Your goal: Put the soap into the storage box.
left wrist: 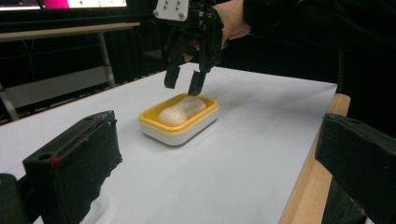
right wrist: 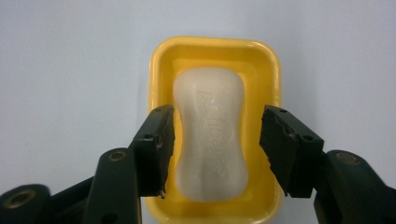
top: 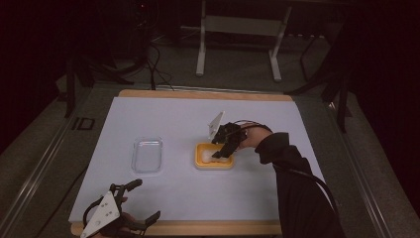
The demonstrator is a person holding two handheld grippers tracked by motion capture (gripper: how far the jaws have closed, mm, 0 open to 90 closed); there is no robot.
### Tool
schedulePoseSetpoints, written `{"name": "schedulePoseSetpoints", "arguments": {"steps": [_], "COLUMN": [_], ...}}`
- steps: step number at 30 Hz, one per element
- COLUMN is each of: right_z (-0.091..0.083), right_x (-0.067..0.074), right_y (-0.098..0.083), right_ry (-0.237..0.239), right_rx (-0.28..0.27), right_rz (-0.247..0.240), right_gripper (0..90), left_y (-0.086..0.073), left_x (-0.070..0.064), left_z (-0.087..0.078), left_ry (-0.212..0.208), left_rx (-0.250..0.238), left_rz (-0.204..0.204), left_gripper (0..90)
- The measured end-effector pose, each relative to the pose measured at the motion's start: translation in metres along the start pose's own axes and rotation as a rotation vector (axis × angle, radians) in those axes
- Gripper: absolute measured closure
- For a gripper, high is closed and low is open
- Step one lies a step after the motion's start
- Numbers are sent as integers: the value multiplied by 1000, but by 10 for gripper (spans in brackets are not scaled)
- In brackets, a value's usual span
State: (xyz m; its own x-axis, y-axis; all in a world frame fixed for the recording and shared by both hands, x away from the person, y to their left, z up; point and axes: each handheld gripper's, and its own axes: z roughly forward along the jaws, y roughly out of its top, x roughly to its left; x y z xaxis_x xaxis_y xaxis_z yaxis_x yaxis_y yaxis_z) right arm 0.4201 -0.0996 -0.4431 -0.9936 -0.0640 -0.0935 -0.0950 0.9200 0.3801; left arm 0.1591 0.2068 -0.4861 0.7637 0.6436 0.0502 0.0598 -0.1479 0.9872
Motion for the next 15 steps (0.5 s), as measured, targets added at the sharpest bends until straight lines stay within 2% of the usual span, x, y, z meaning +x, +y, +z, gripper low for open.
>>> {"name": "schedulePoseSetpoints", "arguments": {"steps": [3,6,9,11,15], "right_z": [-4,-9,-13,-15,-15], "right_x": [2,5,5,4,6], "right_y": [-2,-3,-5,-6,-10], "right_ry": [-18,-68,-108,-148,-211], "right_rx": [-11,-14,-31,-15,4], "right_rz": [10,44,122,180,244], "right_gripper": [427,374,317,261,155], "left_y": [0,0,0,0,0], "left_x": [0,0,0,0,0], "left_z": [0,0,0,1,1], "left_ry": [0,-1,1,-1,1], "left_rx": [0,0,1,3,5], "left_rz": [0,-1,0,2,3], "left_gripper": [1,1,1,1,1]}}
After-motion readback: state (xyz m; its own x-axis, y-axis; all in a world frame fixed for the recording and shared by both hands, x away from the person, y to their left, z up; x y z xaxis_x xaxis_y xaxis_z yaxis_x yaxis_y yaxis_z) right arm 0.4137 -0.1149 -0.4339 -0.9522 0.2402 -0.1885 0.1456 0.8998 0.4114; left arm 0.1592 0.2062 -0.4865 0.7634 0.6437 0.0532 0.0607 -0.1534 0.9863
